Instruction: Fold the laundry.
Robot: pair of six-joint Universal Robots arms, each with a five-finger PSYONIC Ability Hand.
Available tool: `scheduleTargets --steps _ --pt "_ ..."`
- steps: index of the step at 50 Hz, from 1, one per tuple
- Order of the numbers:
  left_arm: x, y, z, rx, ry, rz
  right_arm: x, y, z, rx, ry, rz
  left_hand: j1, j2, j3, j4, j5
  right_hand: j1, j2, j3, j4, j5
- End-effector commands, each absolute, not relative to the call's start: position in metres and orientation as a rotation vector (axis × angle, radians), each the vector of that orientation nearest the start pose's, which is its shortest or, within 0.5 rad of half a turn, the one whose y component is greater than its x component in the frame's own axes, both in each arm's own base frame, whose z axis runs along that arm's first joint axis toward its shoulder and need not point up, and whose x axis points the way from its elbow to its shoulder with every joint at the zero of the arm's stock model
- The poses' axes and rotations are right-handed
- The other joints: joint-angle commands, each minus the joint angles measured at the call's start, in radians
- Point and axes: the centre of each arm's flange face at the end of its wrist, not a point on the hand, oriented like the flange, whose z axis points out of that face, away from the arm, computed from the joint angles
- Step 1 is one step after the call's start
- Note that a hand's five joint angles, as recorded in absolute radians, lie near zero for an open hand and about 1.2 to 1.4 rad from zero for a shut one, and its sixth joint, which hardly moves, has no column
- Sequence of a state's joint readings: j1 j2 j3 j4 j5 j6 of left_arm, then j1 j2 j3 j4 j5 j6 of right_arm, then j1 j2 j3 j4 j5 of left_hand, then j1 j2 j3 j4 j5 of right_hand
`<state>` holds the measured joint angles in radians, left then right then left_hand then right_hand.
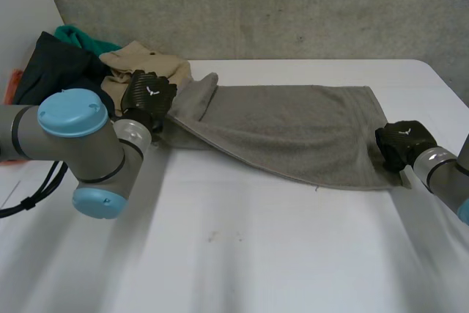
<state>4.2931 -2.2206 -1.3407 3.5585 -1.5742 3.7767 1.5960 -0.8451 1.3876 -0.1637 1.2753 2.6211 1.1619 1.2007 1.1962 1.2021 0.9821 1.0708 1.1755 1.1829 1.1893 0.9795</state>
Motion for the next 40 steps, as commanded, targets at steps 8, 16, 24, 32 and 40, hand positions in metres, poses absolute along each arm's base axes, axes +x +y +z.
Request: scheduleTargets --steps 8,16,24,32,40 --pt "-0.292 -0.331 0.175 1.054 1.895 -2.101 0.163 -0.351 0.171 -0.927 2.449 -1.773 0.234 0.196 0.2 0.194 0.24 -0.213 -0.318 -0.325 -0.332 -0.296" --pt "-0.292 -0.332 0.176 1.05 1.891 -2.105 0.164 -0.336 0.149 -0.956 2.476 -1.668 0.234 0.196 0.2 0.194 0.24 -0.595 -0.7 -0.707 -0.714 -0.679" --pt "-0.293 -0.332 0.176 1.051 1.889 -2.108 0.163 -0.343 0.129 -1.005 2.475 -1.677 0.234 0.196 0.2 0.194 0.24 -0.563 -0.668 -0.675 -0.682 -0.646" --pt "-0.293 -0.333 0.177 1.049 1.886 -2.111 0.165 -0.352 0.12 -1.026 2.455 -1.713 0.234 0.196 0.2 0.194 0.24 -0.496 -0.6 -0.608 -0.614 -0.579" --pt "-0.293 -0.332 0.175 1.053 1.892 -2.105 0.166 -0.361 0.113 -1.027 2.461 -1.714 0.234 0.196 0.2 0.194 0.24 -0.416 -0.521 -0.528 -0.535 -0.5"
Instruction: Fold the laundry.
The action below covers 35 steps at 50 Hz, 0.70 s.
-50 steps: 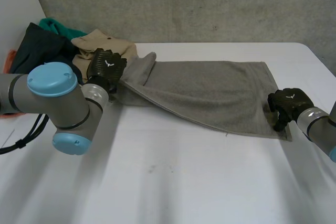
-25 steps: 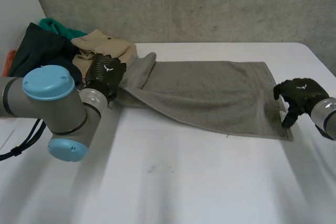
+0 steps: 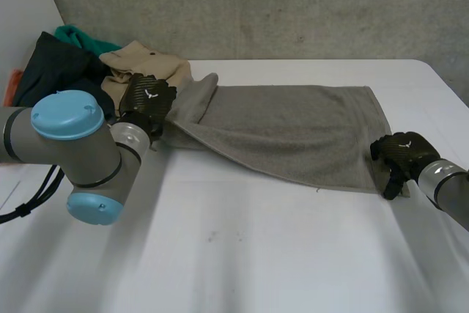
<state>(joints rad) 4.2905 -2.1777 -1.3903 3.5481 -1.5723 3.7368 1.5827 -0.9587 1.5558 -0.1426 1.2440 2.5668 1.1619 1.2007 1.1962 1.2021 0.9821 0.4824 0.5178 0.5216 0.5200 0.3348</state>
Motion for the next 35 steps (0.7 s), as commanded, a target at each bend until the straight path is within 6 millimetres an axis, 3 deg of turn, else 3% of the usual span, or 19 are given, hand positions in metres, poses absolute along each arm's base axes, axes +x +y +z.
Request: scheduleTargets --steps 1,25,28,29,35 --pt "-0.293 -0.332 0.175 1.053 1.892 -2.105 0.166 -0.362 0.112 -1.031 2.461 -1.717 0.234 0.196 0.2 0.194 0.24 0.19 0.154 0.15 0.152 0.163" --pt "-0.292 -0.331 0.173 1.046 1.911 -2.099 0.167 -0.388 0.113 -1.068 2.425 -1.819 0.234 0.196 0.2 0.194 0.24 0.322 0.286 0.282 0.284 0.295" --pt "-0.292 -0.331 0.172 1.046 1.917 -2.097 0.167 -0.391 0.116 -1.063 2.414 -1.843 0.234 0.196 0.2 0.194 0.24 0.611 0.576 0.572 0.574 0.584" --pt "-0.292 -0.331 0.171 1.046 1.918 -2.096 0.167 -0.394 0.119 -1.057 2.403 -1.865 0.234 0.196 0.2 0.194 0.24 0.906 0.871 0.867 0.868 0.879" --pt "-0.288 -0.328 0.161 1.056 1.949 -2.058 0.166 -0.395 0.141 -1.03 2.381 -1.951 0.234 0.196 0.2 0.194 0.24 0.914 0.878 0.875 0.876 0.887"
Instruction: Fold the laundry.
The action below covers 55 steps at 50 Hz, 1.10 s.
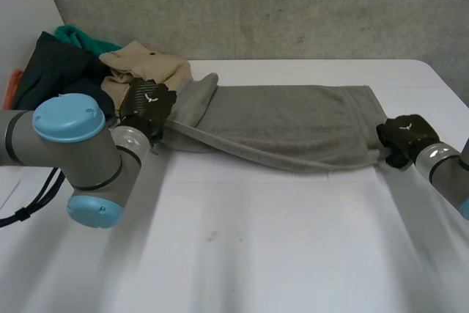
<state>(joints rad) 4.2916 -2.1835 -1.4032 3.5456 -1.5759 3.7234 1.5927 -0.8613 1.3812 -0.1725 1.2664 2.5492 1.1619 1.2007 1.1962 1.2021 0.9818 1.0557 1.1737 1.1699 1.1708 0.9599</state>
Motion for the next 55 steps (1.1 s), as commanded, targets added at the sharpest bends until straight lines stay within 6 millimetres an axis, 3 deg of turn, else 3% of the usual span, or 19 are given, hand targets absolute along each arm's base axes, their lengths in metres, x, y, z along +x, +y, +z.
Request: scheduleTargets --steps 1,4,8,13,17,24,25,27,32,35,40,43,48,51,55 --pt "-0.288 -0.327 0.159 1.062 1.958 -2.049 0.164 -0.393 0.151 -1.039 2.374 -1.987 0.234 0.196 0.2 0.194 0.24 0.341 0.223 0.226 0.225 0.262" --pt "-0.284 -0.324 0.151 1.072 1.987 -2.017 0.161 -0.387 0.169 -1.034 2.371 -2.014 -0.096 -0.135 -0.13 -0.136 -0.09 0.341 0.223 0.226 0.225 0.262" --pt "-0.279 -0.32 0.138 1.076 2.039 -1.976 0.159 -0.38 0.17 -1.016 2.399 -1.962 -0.51 -0.549 -0.544 -0.55 -0.504 0.341 0.223 0.226 0.225 0.262" --pt "-0.275 -0.321 0.125 1.057 2.1 -1.943 0.13 -0.385 0.171 -0.961 2.489 -1.955 -0.517 -0.556 -0.551 -0.557 -0.511 0.341 0.223 0.226 0.225 0.262" --pt "-0.267 -0.323 0.117 1.034 2.154 -1.896 0.119 -0.387 0.17 -0.955 2.526 -1.956 -0.534 -0.573 -0.569 -0.575 -0.529 0.341 0.223 0.226 0.225 0.262" --pt "-0.264 -0.318 0.113 1.059 2.196 -1.826 0.117 -0.388 0.168 -0.964 2.536 -1.955 -0.464 -0.503 -0.499 -0.505 -0.459 0.341 0.223 0.226 0.225 0.262" --pt "-0.263 -0.318 0.113 1.058 2.195 -1.822 0.117 -0.388 0.169 -0.962 2.536 -1.955 -0.362 -0.401 -0.397 -0.402 -0.357 0.341 0.223 0.226 0.225 0.262" --pt "-0.264 -0.316 0.115 1.06 2.193 -1.821 0.117 -0.387 0.169 -0.96 2.535 -1.955 0.232 0.193 0.197 0.192 0.237 0.341 0.223 0.226 0.225 0.262" --pt "-0.259 -0.303 0.123 1.064 2.199 -1.817 0.119 -0.374 0.162 -0.989 2.584 -1.831 0.234 0.196 0.2 0.194 0.24 0.341 0.223 0.226 0.225 0.262" --pt "-0.256 -0.287 0.135 1.075 2.188 -1.826 0.12 -0.367 0.162 -1.03 2.609 -1.765 0.234 0.196 0.2 0.194 0.24 0.341 0.223 0.226 0.225 0.262" --pt "-0.249 -0.253 0.159 1.145 2.172 -1.776 0.12 -0.337 0.183 -1.229 2.662 -1.608 0.234 0.196 0.2 0.194 0.24 0.341 0.223 0.226 0.225 0.262" --pt "-0.234 -0.22 0.166 1.275 2.165 -1.598 0.112 -0.319 0.183 -1.336 2.718 -1.454 0.234 0.196 0.2 0.194 0.24 0.341 0.223 0.226 0.225 0.262" --pt "-0.207 -0.16 0.153 1.571 2.137 -1.15 0.089 -0.273 0.18 -1.611 2.828 -1.003 0.234 0.196 0.2 0.194 0.24 0.341 0.223 0.226 0.225 0.262" --pt "-0.204 -0.149 0.151 1.638 2.101 -1.08 0.083 -0.267 0.176 -1.66 2.842 -0.933 0.234 0.196 0.2 0.194 0.24 0.341 0.223 0.226 0.225 0.262" --pt "-0.216 -0.161 0.159 1.611 2.034 -1.213 0.081 -0.279 0.176 -1.619 2.875 -1.069 0.234 0.196 0.2 0.194 0.24 0.341 0.223 0.226 0.225 0.262"
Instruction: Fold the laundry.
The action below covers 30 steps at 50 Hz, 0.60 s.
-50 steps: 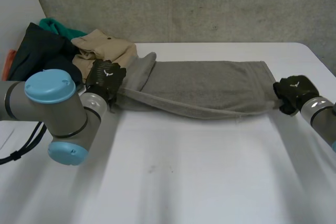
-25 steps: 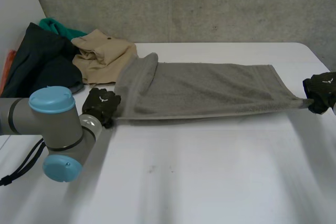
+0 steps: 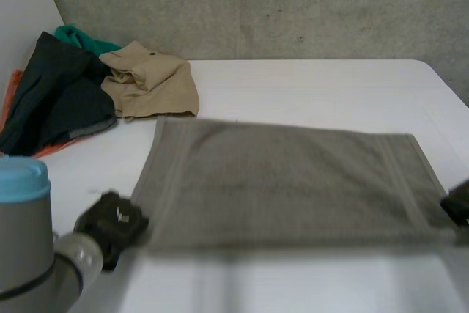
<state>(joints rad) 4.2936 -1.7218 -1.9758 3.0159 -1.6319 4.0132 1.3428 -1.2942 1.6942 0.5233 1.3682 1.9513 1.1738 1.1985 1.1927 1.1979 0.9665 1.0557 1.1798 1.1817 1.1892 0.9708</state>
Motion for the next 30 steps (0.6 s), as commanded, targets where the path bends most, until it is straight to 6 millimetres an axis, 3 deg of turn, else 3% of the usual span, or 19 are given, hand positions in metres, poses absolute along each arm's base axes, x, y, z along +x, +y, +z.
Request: scheduleTargets --steps 1,4,5,9,15,21,27,28,29,30 --pt "-0.223 -0.173 0.164 1.573 1.994 -1.3 0.081 -0.282 0.175 -1.606 2.88 -1.103 0.222 0.198 0.204 0.198 0.255 0.341 0.217 0.215 0.207 0.251" --pt "-0.234 -0.196 0.167 1.515 1.938 -1.414 0.083 -0.301 0.17 -1.518 2.886 -1.249 0.222 0.198 0.204 0.198 0.255 0.341 0.217 0.215 0.207 0.251" --pt "-0.245 -0.216 0.166 1.475 1.889 -1.494 0.085 -0.307 0.169 -1.495 2.883 -1.294 0.222 0.198 0.204 0.198 0.255 0.341 0.217 0.215 0.207 0.251" --pt "-0.271 -0.253 0.165 1.407 1.789 -1.652 0.108 -0.331 0.166 -1.451 2.806 -1.47 0.222 0.198 0.204 0.198 0.255 0.341 0.217 0.215 0.207 0.251" --pt "-0.303 -0.307 0.146 1.338 1.7 -1.768 0.119 -0.374 0.155 -1.399 2.79 -1.665 0.222 0.198 0.204 0.198 0.255 0.341 0.217 0.215 0.207 0.251" --pt "-0.322 -0.341 0.136 1.284 1.641 -1.837 0.13 -0.415 0.142 -1.412 2.792 -1.857 0.222 0.198 0.204 0.198 0.255 0.341 0.217 0.215 0.207 0.251" --pt "-0.34 -0.354 0.12 1.276 1.595 -1.899 0.142 -0.428 0.127 -1.407 2.807 -1.891 0.222 0.198 0.204 0.198 0.255 0.301 0.177 0.175 0.167 0.211" --pt "-0.343 -0.355 0.121 1.268 1.583 -1.915 0.142 -0.431 0.126 -1.39 2.815 -1.911 0.185 0.16 0.166 0.161 0.218 0.222 0.098 0.096 0.089 0.132" --pt "-0.344 -0.357 0.122 1.253 1.567 -1.929 0.143 -0.436 0.131 -1.352 2.815 -1.978 -0.12 -0.145 -0.139 -0.145 -0.088 -0.398 -0.522 -0.524 -0.531 -0.488" --pt "-0.346 -0.358 0.122 1.238 1.554 -1.942 0.144 -0.437 0.132 -1.335 2.811 -2.007 -0.594 -0.619 -0.613 -0.618 -0.562 -0.881 -1.005 -1.007 -1.015 -0.971"
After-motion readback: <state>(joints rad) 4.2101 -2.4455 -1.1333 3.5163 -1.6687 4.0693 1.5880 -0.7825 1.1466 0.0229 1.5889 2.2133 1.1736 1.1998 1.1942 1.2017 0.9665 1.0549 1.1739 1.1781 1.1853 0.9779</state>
